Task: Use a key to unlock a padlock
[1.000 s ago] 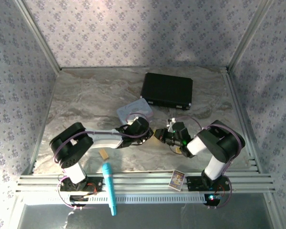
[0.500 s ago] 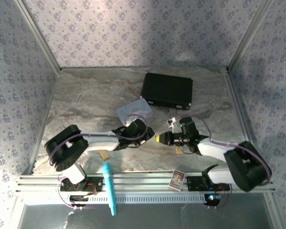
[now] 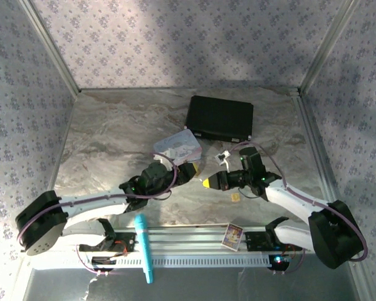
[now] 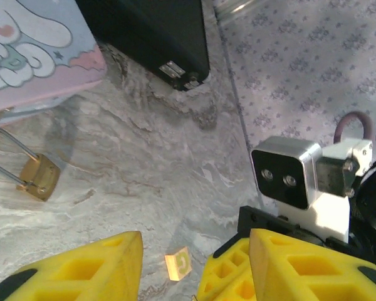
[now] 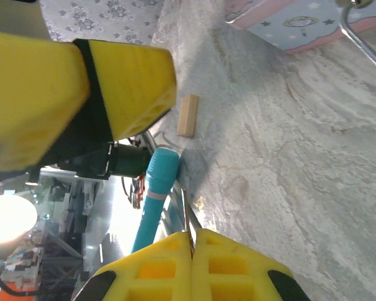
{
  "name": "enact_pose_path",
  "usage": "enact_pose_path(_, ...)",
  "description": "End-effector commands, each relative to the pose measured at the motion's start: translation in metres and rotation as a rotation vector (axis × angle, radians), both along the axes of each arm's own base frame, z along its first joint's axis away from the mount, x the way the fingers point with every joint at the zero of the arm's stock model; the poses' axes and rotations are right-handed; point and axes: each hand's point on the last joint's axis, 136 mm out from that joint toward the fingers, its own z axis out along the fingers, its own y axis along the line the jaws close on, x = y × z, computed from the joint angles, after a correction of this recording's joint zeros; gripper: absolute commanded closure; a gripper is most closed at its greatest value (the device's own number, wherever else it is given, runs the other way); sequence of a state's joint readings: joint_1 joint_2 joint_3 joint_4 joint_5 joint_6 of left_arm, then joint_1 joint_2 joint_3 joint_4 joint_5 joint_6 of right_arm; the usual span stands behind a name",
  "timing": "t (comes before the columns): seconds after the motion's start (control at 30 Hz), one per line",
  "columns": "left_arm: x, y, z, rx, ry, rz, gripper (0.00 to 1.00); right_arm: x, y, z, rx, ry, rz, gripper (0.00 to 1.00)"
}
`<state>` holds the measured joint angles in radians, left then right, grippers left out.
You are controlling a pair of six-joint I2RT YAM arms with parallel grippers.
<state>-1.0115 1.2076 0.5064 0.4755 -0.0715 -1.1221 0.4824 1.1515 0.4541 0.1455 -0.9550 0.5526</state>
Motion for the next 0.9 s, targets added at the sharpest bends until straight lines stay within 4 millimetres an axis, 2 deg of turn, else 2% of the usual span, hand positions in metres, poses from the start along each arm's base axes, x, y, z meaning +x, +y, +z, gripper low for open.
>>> enact_pose_path(0.0, -0.011, -0.015, 0.015, -0.065, -0.074, -0.085, 0.53, -0.003, 0.012, 0.028, 0.064, -0.038, 0.055, 1.00)
enact_pose_path(0.1, -0.019, -0.028, 0.020, -0.107, -0.076, -0.143, 0.55, -0.005, 0.021, 0.032, 0.078, -0.049, 0.070, 1.00)
enact_pose_path(0.2, -0.024, -0.034, 0.020, -0.104, -0.078, -0.167, 0.65, -0.001, 0.023, 0.034, 0.086, -0.049, 0.051, 1.00)
enact_pose_path(0.37, -0.027, -0.028, 0.016, -0.118, -0.067, -0.152, 0.78, 0.003, 0.023, 0.036, 0.094, -0.052, 0.029, 1.00)
enact_pose_path(0.57, -0.032, -0.031, 0.009, -0.132, -0.033, -0.149, 0.84, 0.013, 0.026, 0.041, 0.123, -0.057, -0.010, 1.00)
enact_pose_path(0.67, -0.032, -0.030, 0.010, -0.138, -0.030, -0.137, 1.00, 0.016, 0.025, 0.039, 0.117, -0.049, -0.031, 1.00)
enact_pose_path(0.7, -0.031, -0.028, 0.011, -0.140, -0.029, -0.126, 1.00, 0.018, 0.025, 0.038, 0.113, -0.045, -0.047, 1.00)
enact_pose_path(0.73, -0.031, -0.026, 0.011, -0.138, -0.027, -0.116, 1.00, 0.021, 0.024, 0.037, 0.109, -0.040, -0.065, 0.82)
enact_pose_path(0.77, -0.029, -0.023, 0.011, -0.136, -0.026, -0.100, 1.00, 0.024, 0.024, 0.036, 0.106, -0.035, -0.084, 0.53)
enact_pose_path(0.8, -0.027, -0.020, 0.012, -0.133, -0.026, -0.083, 1.00, 0.028, 0.022, 0.035, 0.098, -0.025, -0.116, 0.30)
enact_pose_path(0.83, -0.024, -0.016, 0.013, -0.131, -0.030, -0.055, 1.00, 0.036, 0.017, 0.032, 0.078, -0.011, -0.170, 0.14)
enact_pose_path(0.87, -0.019, -0.010, 0.014, -0.128, -0.030, -0.022, 1.00, 0.047, 0.008, 0.026, 0.039, 0.010, -0.256, 0.02)
